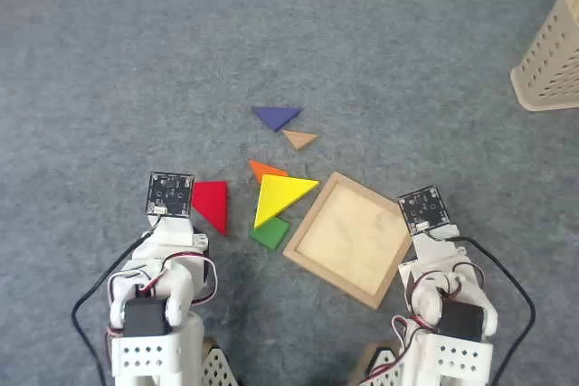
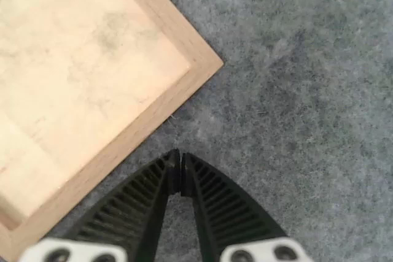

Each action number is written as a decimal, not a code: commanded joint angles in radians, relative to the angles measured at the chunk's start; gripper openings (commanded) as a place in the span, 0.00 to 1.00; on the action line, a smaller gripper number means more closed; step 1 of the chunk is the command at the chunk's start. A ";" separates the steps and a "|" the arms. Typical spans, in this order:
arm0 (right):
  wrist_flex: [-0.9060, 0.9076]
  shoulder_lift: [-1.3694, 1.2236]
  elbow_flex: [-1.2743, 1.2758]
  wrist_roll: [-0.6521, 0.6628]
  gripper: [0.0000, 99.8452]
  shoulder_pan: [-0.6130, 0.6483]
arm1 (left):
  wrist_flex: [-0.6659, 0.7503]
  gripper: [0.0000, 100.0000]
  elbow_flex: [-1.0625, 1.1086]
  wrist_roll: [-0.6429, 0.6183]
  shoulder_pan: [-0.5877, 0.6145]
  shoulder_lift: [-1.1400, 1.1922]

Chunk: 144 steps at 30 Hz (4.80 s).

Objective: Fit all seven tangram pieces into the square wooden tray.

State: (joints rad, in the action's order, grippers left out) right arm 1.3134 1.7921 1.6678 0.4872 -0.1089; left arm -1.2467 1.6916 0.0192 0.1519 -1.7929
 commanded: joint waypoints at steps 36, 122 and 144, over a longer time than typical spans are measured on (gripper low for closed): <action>0.007 0.022 0.015 0.015 0.01 0.001 | -0.003 0.01 -0.005 -0.006 0.003 -0.006; -0.265 -0.885 -0.575 -0.245 0.18 0.134 | -0.003 0.01 -0.005 -0.006 0.003 -0.006; -0.484 -1.541 -0.701 -0.551 0.07 0.191 | -0.003 0.01 -0.005 -0.006 0.003 -0.006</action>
State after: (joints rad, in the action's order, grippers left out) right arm 0.9068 0.2885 1.0081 -0.0545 0.0767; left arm -1.2467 1.6916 0.0192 0.1519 -1.7929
